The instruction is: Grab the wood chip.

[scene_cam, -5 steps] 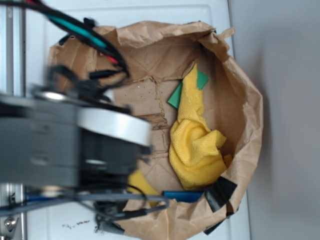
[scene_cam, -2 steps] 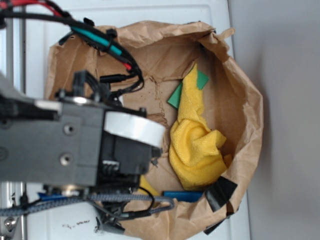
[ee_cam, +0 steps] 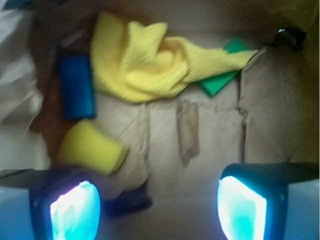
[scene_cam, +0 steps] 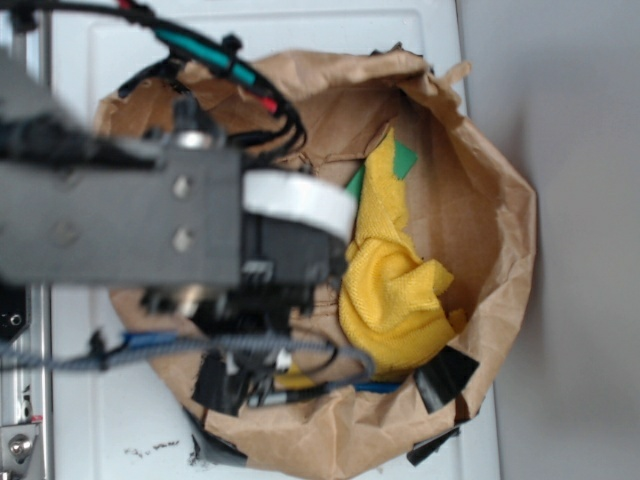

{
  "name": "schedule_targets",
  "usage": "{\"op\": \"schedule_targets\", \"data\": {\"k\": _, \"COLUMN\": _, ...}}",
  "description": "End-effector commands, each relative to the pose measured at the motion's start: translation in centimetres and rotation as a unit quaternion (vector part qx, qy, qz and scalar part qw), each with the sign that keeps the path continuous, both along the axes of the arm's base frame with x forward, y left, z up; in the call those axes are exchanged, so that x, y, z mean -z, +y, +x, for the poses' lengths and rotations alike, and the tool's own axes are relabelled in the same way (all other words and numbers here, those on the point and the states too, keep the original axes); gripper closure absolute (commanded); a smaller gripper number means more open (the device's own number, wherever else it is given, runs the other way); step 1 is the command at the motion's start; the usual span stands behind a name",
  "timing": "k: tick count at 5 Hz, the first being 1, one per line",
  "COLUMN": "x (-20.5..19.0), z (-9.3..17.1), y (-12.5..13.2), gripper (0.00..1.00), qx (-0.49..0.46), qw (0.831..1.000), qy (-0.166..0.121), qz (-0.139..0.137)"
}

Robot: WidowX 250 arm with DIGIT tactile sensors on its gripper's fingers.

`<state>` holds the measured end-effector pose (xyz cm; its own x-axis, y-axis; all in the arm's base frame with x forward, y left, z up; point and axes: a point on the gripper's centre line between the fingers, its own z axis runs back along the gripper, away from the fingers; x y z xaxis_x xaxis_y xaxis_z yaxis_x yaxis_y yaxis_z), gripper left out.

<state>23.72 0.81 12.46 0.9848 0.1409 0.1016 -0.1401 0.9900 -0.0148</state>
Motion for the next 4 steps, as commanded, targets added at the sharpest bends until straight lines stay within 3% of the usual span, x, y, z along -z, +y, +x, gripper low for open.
{"op": "schedule_targets", "data": {"k": 1, "x": -3.7, "z": 0.0, "y": 3.9, "gripper": 0.0, "qx": 0.006, "qw": 0.998, "qy": -0.006, "qz": -0.061}}
{"op": "schedule_targets", "data": {"k": 3, "x": 2.0, "z": -1.1, "y": 2.5, "gripper": 0.0, "qx": 0.025, "qw": 0.999, "qy": -0.028, "qz": -0.01}}
{"op": "schedule_targets", "data": {"k": 4, "x": 4.5, "z": -1.1, "y": 1.7, "gripper": 0.0, "qx": 0.046, "qw": 0.999, "qy": -0.02, "qz": -0.014}}
